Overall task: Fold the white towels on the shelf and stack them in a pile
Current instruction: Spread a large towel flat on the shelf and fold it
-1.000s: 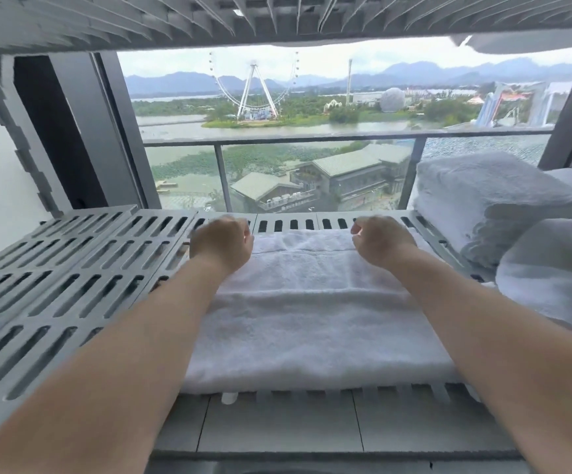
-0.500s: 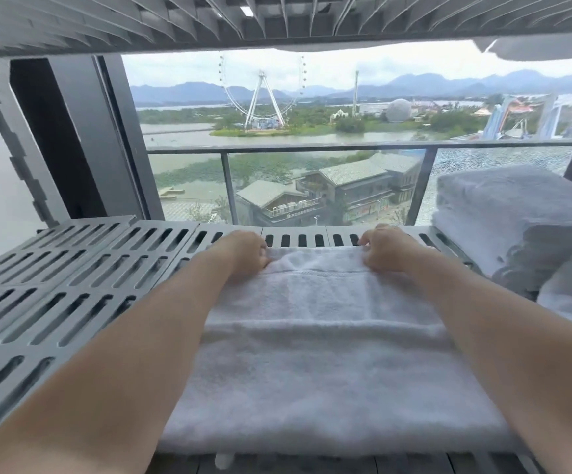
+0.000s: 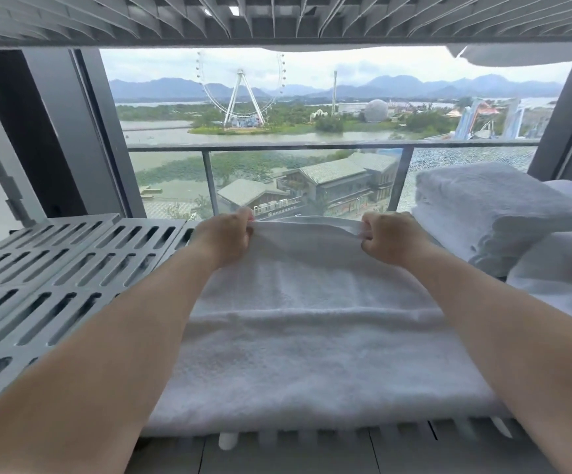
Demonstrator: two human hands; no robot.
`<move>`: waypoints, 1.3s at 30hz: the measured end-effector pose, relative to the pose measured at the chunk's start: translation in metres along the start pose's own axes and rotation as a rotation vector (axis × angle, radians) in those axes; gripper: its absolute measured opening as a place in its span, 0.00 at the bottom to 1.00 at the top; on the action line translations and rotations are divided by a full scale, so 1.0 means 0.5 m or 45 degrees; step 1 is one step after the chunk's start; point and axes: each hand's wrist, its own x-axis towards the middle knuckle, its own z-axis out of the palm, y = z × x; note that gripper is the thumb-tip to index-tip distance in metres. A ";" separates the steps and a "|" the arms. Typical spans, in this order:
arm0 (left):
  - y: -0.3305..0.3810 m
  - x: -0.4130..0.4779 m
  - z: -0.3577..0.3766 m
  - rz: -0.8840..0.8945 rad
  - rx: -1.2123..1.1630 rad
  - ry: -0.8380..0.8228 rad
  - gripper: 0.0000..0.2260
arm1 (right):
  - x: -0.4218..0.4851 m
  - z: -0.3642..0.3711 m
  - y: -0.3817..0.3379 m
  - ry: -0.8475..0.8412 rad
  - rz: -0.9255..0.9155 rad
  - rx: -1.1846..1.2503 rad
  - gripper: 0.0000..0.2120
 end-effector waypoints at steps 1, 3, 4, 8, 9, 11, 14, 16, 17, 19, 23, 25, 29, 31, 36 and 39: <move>0.001 -0.004 -0.003 -0.012 0.052 0.072 0.09 | -0.015 -0.007 -0.001 0.080 0.013 -0.032 0.06; 0.012 -0.015 -0.006 -0.035 0.171 0.246 0.10 | -0.045 -0.013 -0.004 0.220 0.013 -0.099 0.06; 0.021 -0.022 -0.004 -0.024 0.223 0.305 0.11 | -0.060 -0.011 -0.007 0.240 -0.014 -0.124 0.06; 0.046 -0.058 -0.013 0.026 0.271 0.415 0.11 | -0.117 -0.019 -0.024 0.235 0.013 -0.099 0.07; 0.050 -0.074 -0.025 0.035 0.240 0.449 0.11 | -0.136 -0.026 -0.025 0.246 0.048 -0.069 0.07; 0.055 -0.097 -0.049 0.075 0.195 0.525 0.10 | -0.161 -0.040 -0.014 0.258 0.117 -0.048 0.06; 0.065 -0.163 -0.087 0.140 0.242 0.632 0.11 | -0.211 -0.082 -0.001 0.357 0.172 -0.088 0.08; 0.071 -0.210 -0.105 0.164 0.277 0.656 0.14 | -0.245 -0.110 0.006 0.448 0.192 -0.127 0.09; 0.074 -0.235 -0.111 0.168 0.290 0.666 0.14 | -0.264 -0.121 0.008 0.496 0.191 -0.158 0.09; 0.083 -0.286 -0.120 0.168 0.293 0.677 0.13 | -0.308 -0.133 0.008 0.601 0.174 -0.189 0.08; 0.117 -0.385 -0.125 0.120 0.252 0.612 0.09 | -0.416 -0.126 0.013 0.666 0.187 -0.117 0.09; 0.130 -0.427 -0.120 0.067 0.268 0.481 0.09 | -0.465 -0.111 0.012 0.541 0.182 -0.058 0.10; 0.146 -0.489 -0.100 -0.075 0.299 0.306 0.08 | -0.510 -0.097 0.004 0.273 0.134 0.090 0.16; 0.149 -0.505 -0.103 -0.109 0.302 0.355 0.07 | -0.518 -0.109 0.002 0.346 0.140 0.119 0.15; 0.155 -0.521 -0.095 -0.150 0.236 0.448 0.10 | -0.539 -0.112 -0.006 0.573 0.179 0.137 0.11; 0.152 -0.519 -0.091 -0.094 0.205 0.492 0.09 | -0.546 -0.105 -0.008 0.585 0.189 0.114 0.09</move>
